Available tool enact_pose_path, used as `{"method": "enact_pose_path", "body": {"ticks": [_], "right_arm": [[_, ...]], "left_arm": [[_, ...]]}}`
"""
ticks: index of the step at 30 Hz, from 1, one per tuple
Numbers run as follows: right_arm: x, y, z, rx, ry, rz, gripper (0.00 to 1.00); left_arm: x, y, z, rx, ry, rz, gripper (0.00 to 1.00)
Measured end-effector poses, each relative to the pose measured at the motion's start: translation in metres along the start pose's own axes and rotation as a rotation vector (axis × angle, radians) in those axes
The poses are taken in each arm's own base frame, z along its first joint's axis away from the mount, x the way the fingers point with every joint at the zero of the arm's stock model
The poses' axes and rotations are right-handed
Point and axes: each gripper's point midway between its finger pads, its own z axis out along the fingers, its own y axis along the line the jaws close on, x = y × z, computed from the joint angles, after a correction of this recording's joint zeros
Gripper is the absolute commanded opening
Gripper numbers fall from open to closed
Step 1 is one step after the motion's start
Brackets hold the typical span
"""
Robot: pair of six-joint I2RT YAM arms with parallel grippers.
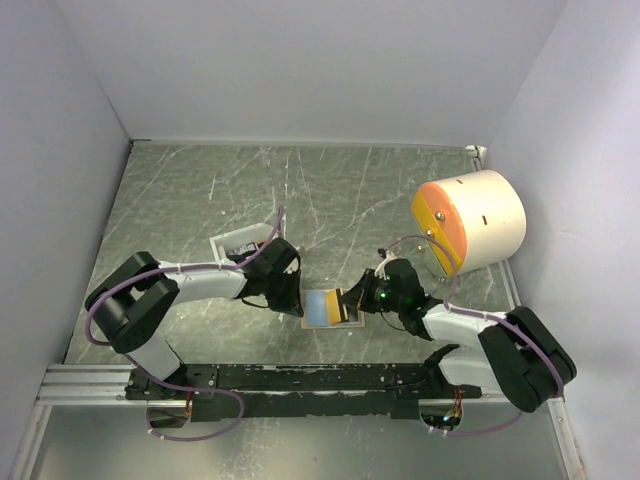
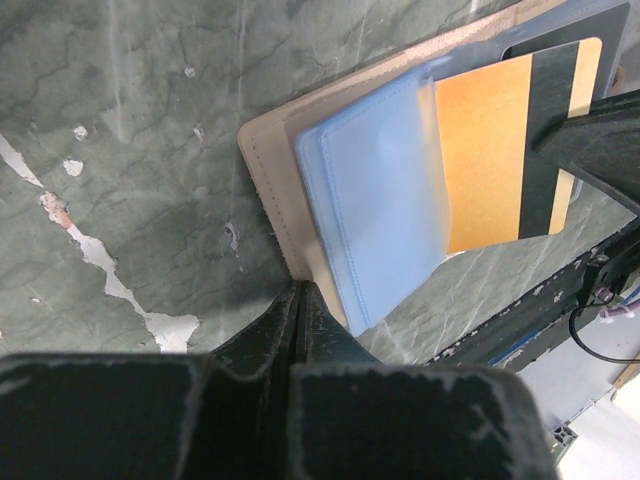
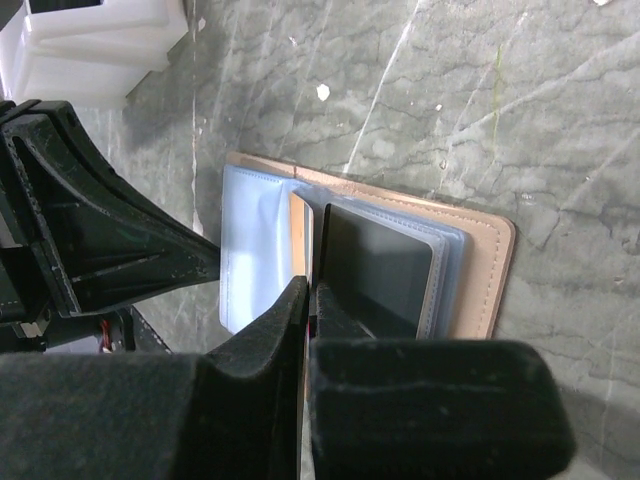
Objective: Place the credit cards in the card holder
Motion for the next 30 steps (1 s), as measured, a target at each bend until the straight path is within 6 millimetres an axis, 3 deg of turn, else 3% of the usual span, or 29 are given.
{"method": "enact_pose_path", "body": {"ticks": [9,20,25,30], "right_arm": [[-0.002,0.004,0.006,-0.033,-0.014,0.026,0.0],[0.002,-0.002,0.005,0.012,0.015,0.045,0.4],[-0.011,-0.002,0.003,0.077,0.004,0.004,0.45],[-0.01,-0.002,0.003,0.103,0.022,-0.025,0.45]], "left_arm": [[0.0,-0.003,0.002,-0.003,0.006,-0.004,0.07],[0.002,-0.007,0.003,0.002,0.001,-0.01,0.07],[0.002,-0.008,0.004,0.001,-0.003,-0.017,0.07],[0.001,-0.008,0.004,0.004,-0.005,-0.022,0.07]]}}
